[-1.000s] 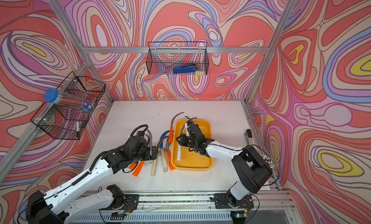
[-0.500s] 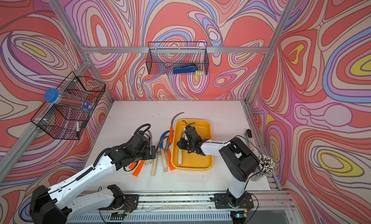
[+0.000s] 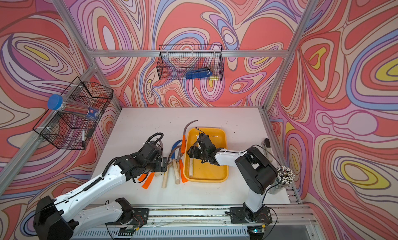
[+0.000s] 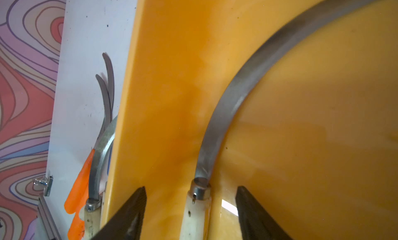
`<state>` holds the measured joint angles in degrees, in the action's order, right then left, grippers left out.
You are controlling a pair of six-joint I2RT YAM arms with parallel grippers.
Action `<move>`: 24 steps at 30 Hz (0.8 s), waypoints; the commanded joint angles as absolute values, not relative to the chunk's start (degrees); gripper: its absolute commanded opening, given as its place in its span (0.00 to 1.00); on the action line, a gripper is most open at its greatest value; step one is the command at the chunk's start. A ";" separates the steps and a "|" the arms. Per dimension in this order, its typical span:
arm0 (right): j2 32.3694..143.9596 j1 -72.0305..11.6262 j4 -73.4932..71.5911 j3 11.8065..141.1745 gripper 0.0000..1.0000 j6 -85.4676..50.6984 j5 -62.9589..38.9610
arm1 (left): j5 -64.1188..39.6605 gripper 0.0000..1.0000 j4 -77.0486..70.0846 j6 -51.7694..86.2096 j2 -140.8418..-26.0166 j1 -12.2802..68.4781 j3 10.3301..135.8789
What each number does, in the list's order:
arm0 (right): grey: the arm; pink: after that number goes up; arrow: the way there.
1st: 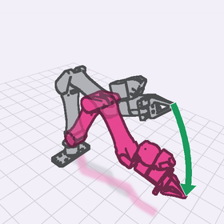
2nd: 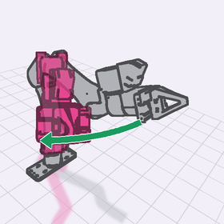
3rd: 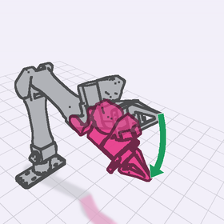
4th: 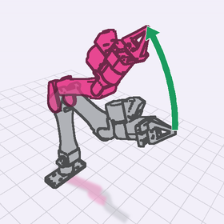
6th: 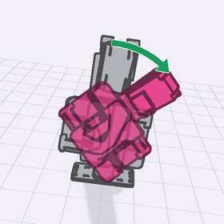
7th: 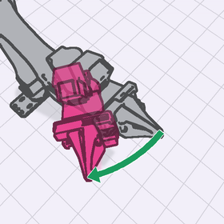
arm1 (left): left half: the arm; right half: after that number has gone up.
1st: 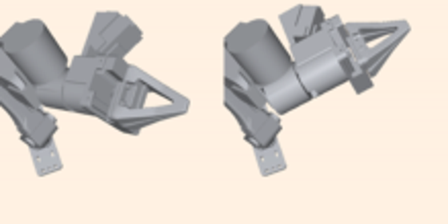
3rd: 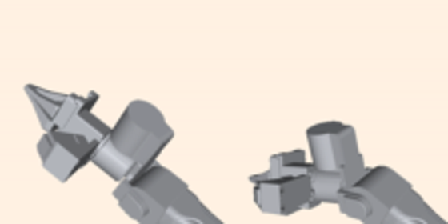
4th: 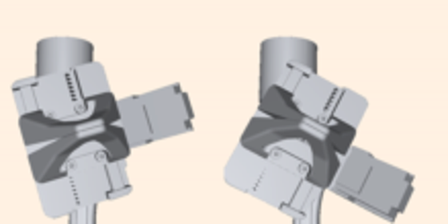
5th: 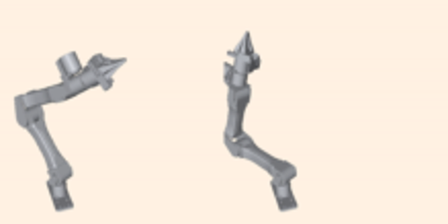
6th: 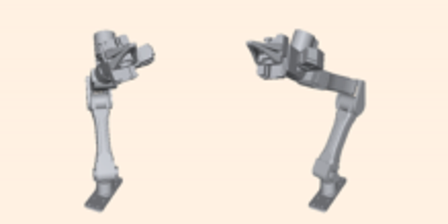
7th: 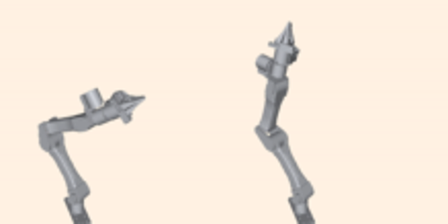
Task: Put small sickles into storage boxes
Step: Place the sickle in the storage box, then pick up the sickle at the center of the board.
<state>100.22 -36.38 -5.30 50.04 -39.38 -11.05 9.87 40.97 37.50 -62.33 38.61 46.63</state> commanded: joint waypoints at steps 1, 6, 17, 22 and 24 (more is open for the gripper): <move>97.21 -36.21 -3.37 51.42 0.85 -38.23 -9.37 | 9.16 1.00 42.94 36.92 -61.07 38.44 46.86; 93.83 -36.21 -2.52 50.30 0.98 -37.88 -9.48 | 6.95 0.93 43.49 37.31 -61.04 38.41 46.32; 86.92 -37.48 1.71 48.96 0.99 -37.39 -8.67 | 2.94 0.66 40.21 41.13 -62.23 39.27 39.87; 84.68 -38.27 2.17 48.19 0.98 -37.89 -8.09 | 2.37 0.61 37.24 43.43 -62.90 40.66 36.76; 84.16 -38.41 2.02 47.84 0.98 -38.20 -8.08 | 2.54 0.61 36.32 44.00 -63.81 41.58 36.12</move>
